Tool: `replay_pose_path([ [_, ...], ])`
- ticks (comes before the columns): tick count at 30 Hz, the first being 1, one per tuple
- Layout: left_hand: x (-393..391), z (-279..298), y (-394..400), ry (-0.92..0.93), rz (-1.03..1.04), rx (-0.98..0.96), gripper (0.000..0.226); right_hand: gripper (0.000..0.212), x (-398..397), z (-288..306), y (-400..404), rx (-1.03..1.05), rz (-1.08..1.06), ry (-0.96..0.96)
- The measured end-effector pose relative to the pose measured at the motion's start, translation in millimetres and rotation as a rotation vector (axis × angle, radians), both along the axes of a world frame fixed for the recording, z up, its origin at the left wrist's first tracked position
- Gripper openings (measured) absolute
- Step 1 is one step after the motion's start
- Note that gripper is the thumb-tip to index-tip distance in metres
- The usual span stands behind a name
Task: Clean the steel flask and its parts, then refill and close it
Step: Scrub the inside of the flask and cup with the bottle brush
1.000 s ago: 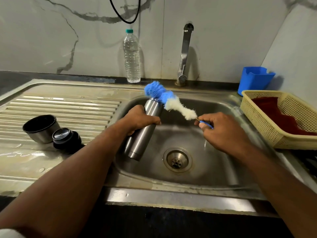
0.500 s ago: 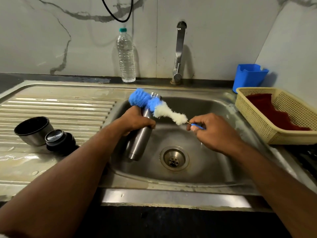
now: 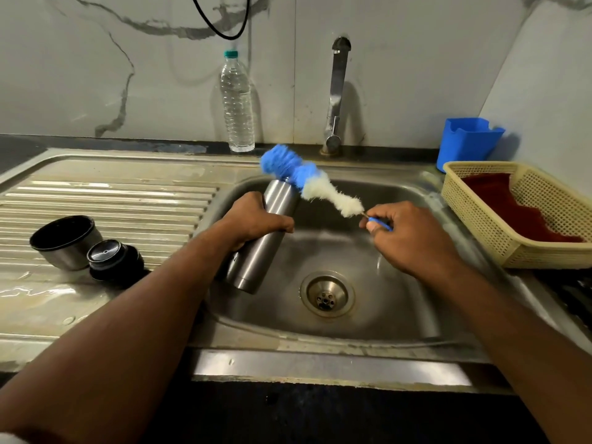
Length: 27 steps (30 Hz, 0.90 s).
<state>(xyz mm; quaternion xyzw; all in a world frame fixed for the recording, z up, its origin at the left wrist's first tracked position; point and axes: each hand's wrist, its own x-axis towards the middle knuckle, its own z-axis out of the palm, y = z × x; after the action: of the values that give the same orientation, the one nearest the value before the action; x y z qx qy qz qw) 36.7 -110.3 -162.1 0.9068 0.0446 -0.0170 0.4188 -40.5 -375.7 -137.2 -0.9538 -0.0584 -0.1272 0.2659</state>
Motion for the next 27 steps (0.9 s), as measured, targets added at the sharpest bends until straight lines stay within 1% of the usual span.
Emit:
replay_pose_path([
  [2, 1.1, 0.0, 0.4, 0.013, -0.004, -0.022, 0.066, 0.014, -0.8, -0.5, 0.7, -0.008, 0.019, 0.006],
  [4, 1.7, 0.6, 0.2, 0.035, -0.017, -0.063, 0.053, 0.014, -2.0, 0.4, 2.2, -0.03, 0.049, 0.034],
  [5, 2.4, 0.5, -0.3, 0.053, -0.022, -0.072, 0.051, 0.014, -1.4, 0.8, 1.3, -0.032, 0.029, 0.031],
  [7, 2.1, 1.1, -0.8, 0.07, -0.017, -0.061, 0.054, 0.015, -0.3, 0.1, -0.3, -0.016, -0.013, 0.013],
  [11, 5.6, -3.4, 0.2, 0.067, -0.046, -0.052, 0.052, 0.014, -3.9, -0.9, 3.8, -0.046, 0.04, 0.036],
  [13, 6.0, -4.2, 0.4, 0.032, -0.033, -0.011, 0.055, 0.013, -2.7, -1.6, 3.0, -0.041, -0.007, 0.002],
  [15, 7.1, -4.8, 1.4, -0.002, -0.021, 0.009, 0.056, 0.014, -2.6, -2.3, 4.1, -0.038, 0.001, 0.008],
  [17, 6.9, -5.4, 2.2, -0.011, -0.032, 0.016, 0.058, 0.014, -3.0, -3.3, 5.4, -0.042, 0.025, 0.028],
  [21, 7.0, -4.4, 4.6, -0.039, -0.023, 0.089, 0.067, 0.012, -1.2, -4.3, 3.7, -0.029, -0.006, -0.008],
  [23, 6.6, -3.4, 4.5, -0.05, -0.03, 0.1, 0.07, 0.013, -2.2, -3.2, 4.5, -0.031, 0.016, -0.001],
  [26, 3.5, -1.5, 3.7, -0.048, -0.038, 0.107, 0.079, 0.013, -1.6, -3.6, 2.8, -0.011, -0.013, -0.038],
  [27, 2.8, -1.3, 3.8, -0.041, -0.035, 0.105, 0.078, 0.013, -2.0, -3.8, 3.3, -0.015, 0.002, -0.029],
])
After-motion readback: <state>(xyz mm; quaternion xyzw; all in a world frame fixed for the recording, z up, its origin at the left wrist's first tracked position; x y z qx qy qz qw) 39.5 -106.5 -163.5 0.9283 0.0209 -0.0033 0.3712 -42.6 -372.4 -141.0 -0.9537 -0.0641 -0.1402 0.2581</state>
